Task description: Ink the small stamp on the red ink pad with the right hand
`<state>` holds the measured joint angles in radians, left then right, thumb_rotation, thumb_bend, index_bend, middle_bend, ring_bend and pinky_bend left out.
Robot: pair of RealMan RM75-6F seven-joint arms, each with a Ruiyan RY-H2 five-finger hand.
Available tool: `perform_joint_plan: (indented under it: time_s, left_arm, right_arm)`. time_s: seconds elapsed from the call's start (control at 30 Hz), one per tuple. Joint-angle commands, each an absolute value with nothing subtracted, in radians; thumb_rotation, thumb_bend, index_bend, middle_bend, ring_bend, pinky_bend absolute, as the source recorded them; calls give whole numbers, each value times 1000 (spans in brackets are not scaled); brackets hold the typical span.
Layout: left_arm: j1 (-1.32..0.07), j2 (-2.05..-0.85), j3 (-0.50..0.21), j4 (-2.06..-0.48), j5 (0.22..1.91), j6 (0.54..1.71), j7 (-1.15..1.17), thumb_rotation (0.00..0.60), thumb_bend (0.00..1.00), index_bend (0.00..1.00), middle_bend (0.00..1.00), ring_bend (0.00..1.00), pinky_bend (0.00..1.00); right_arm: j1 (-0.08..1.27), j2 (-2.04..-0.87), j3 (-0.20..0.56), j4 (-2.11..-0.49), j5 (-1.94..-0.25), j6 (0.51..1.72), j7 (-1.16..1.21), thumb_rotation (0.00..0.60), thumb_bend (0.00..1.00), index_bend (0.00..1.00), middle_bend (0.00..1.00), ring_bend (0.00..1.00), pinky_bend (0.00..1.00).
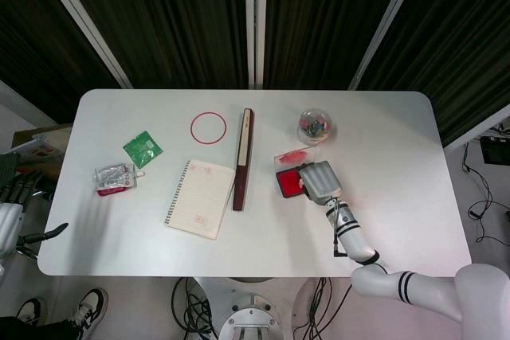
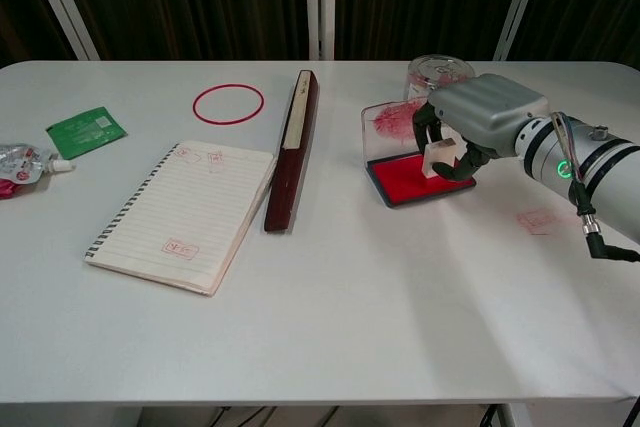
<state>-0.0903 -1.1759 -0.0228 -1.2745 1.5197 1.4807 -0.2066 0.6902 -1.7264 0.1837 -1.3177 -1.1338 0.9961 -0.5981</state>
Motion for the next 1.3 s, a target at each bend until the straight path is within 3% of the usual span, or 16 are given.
perform_joint_plan:
  time_s: [0.03,0.23,0.47,1.3]
  left_arm:
    - [-90,-1175,-24,-1278,1520,1483,-205,250,67,35,76,79,191]
    - [-92,-1181,-21,-1281,1521,1477,-200,250,67,35,77,79,191]
    - [-99,-1190,-17,-1286,1533,1474,-188,249,67,34,77,79,191]
    - [-95,-1187,-17,-1287,1529,1477,-186,248,67,35,76,79,191]
  right_arm:
    - [661,-1662,171,-1405,-1185,1060,-575,600,356,627,534,882,1000]
    - [570,-1559,105,-1499,-1275,1175,-510,600,355,627,533,882,1000]
    - [496,-1523,35,-1446,-1304,1189,-409,600,355,628,532,882,1000]
    - [469,-1562,35,-1323,-1323,1123,-339,600,349,594,512,882,1000]
